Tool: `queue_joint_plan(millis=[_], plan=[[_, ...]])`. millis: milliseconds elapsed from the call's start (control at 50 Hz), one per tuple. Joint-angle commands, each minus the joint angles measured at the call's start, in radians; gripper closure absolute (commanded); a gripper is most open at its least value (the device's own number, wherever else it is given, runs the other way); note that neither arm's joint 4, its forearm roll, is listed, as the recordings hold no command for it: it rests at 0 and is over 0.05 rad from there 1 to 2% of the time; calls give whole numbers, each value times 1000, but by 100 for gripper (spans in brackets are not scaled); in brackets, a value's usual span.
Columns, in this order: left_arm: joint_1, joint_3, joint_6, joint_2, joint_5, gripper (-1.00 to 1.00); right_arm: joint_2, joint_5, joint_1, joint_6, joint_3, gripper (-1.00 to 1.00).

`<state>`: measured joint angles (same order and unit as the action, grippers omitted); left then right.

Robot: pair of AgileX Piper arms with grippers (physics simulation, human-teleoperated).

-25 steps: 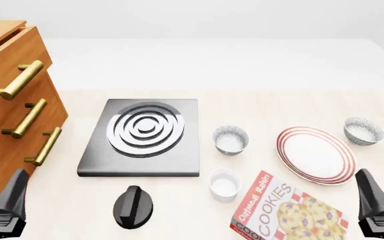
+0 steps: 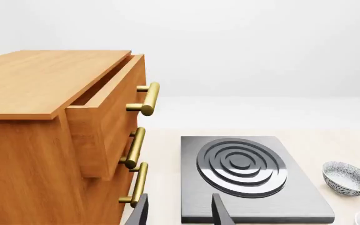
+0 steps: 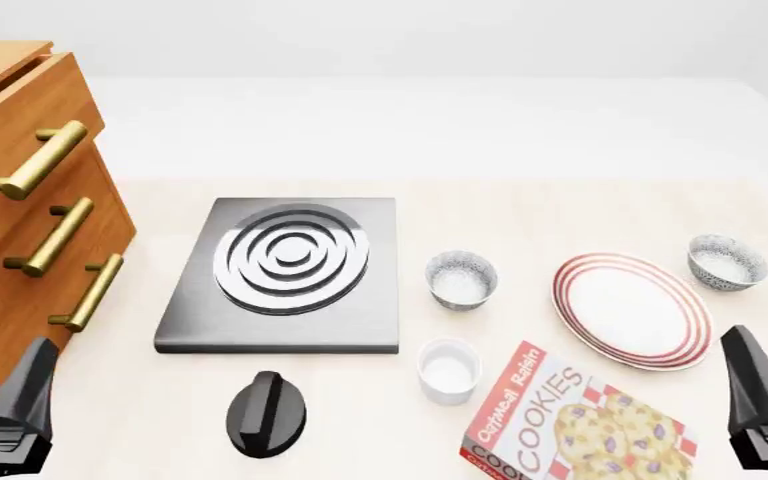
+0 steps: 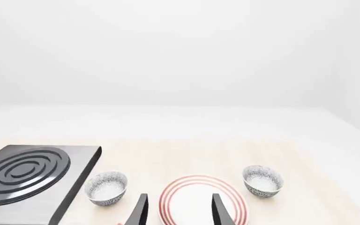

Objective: Pick the akita bowl next to the plate and place it on the plate.

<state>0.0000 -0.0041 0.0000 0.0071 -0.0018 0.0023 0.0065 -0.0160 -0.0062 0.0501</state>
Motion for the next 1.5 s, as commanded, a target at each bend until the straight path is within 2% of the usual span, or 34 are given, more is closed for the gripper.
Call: queue_joint_plan(millis=[20,200,420,640,1260,1500], plan=[[0,0,0,0,0,-100,2,15,-11,9,36,-100],[0,0,0,0,0,-100,18,12,-14,20,67,-100],[0,0,0,0,0,-100,158,-126,-5,27,72,-100],[0,0,0,0,0,-100,281,-219,-5,27,100,-100],[0,0,0,0,0,-100,570,-392,17,17,214,-100],[0,0,0,0,0,-100,645,-429,28,18,238,-100]])
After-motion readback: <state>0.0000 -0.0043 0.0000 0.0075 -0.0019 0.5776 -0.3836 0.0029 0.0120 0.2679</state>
